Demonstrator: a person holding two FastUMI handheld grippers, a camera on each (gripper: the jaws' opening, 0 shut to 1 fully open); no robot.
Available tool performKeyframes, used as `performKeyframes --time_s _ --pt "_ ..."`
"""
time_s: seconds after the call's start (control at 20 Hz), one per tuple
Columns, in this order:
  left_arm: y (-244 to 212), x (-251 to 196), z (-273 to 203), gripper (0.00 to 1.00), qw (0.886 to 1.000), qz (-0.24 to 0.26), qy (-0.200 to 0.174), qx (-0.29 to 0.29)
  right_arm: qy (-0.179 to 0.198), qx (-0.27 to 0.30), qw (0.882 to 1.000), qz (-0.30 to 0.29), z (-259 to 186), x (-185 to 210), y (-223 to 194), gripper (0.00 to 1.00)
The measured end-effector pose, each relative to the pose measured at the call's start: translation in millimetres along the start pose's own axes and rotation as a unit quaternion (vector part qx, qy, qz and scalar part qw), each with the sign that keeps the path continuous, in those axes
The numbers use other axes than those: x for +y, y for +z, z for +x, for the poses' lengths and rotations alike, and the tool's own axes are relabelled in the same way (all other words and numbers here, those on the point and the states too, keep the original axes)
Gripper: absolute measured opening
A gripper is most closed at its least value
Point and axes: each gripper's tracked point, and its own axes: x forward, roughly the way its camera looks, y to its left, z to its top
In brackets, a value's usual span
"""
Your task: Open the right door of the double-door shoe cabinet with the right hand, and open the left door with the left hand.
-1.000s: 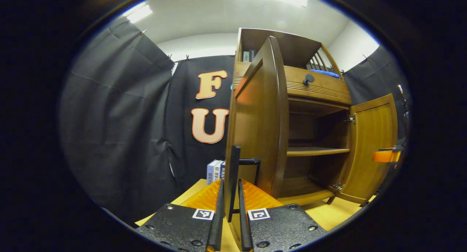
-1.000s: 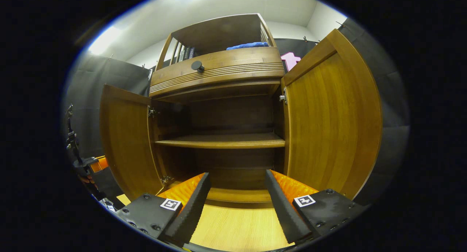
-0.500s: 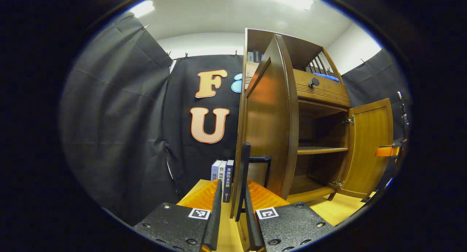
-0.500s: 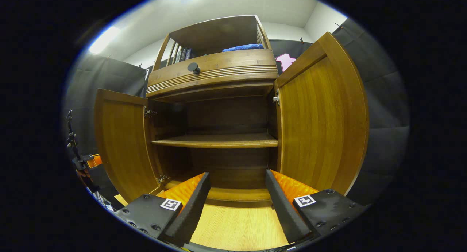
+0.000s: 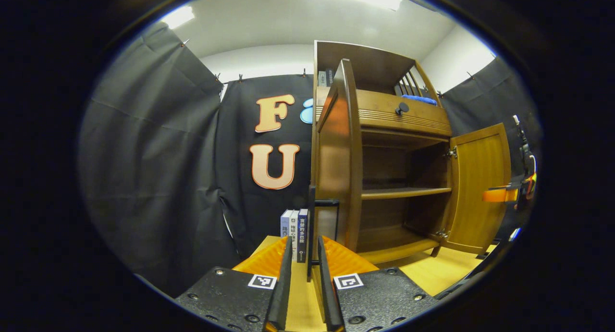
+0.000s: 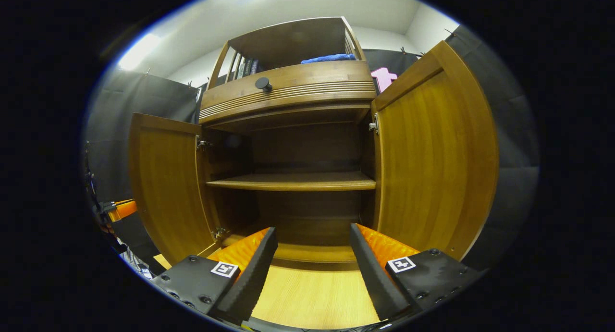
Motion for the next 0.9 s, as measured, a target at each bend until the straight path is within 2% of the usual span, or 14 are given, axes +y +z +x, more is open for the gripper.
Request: performKeyframes --time_s 0.1,0.2,0.35,0.45,0.65,0.7,0.75,0.8,0.85,0.9 --pt "14 -20 -3 0.24 1.0 0.0 -0.011 -0.012 0.007 -0.001 1.0 -0.003 3 5 2 0.89" --pt "22 -49 0 0.25 0.999 -0.011 -0.033 -0.016 0.012 -0.001 1.0 -0.005 6 9 2 1.0" --pt "29 -96 8 0.29 0.997 -0.024 -0.075 -0.016 0.017 -0.003 1.0 -0.005 5 13 3 0.97" --pt "34 -120 15 0.25 0.995 -0.032 -0.089 -0.015 0.017 -0.003 1.0 -0.007 2 13 2 0.97" --pt "39 -155 32 0.29 0.993 -0.072 -0.092 -0.022 0.007 -0.003 1.0 -0.009 -7 6 1 0.97" --pt "40 -160 34 0.29 0.992 -0.078 -0.091 -0.024 0.003 -0.002 1.0 -0.008 -9 2 0 0.89" --pt "39 -163 36 0.24 0.992 -0.081 -0.089 -0.025 -0.002 -0.002 1.0 -0.008 -11 -1 -2 0.89" --pt "38 -167 39 0.29 0.993 -0.081 -0.086 -0.026 -0.006 -0.002 1.0 -0.007 -14 -4 -2 0.89" --pt "38 -168 41 0.24 0.993 -0.077 -0.082 -0.025 -0.011 -0.002 1.0 -0.006 -16 -7 -2 1.0" --pt "36 -168 43 0.24 0.994 -0.074 -0.076 -0.024 -0.015 -0.002 1.0 -0.005 -17 -10 -3 0.89"
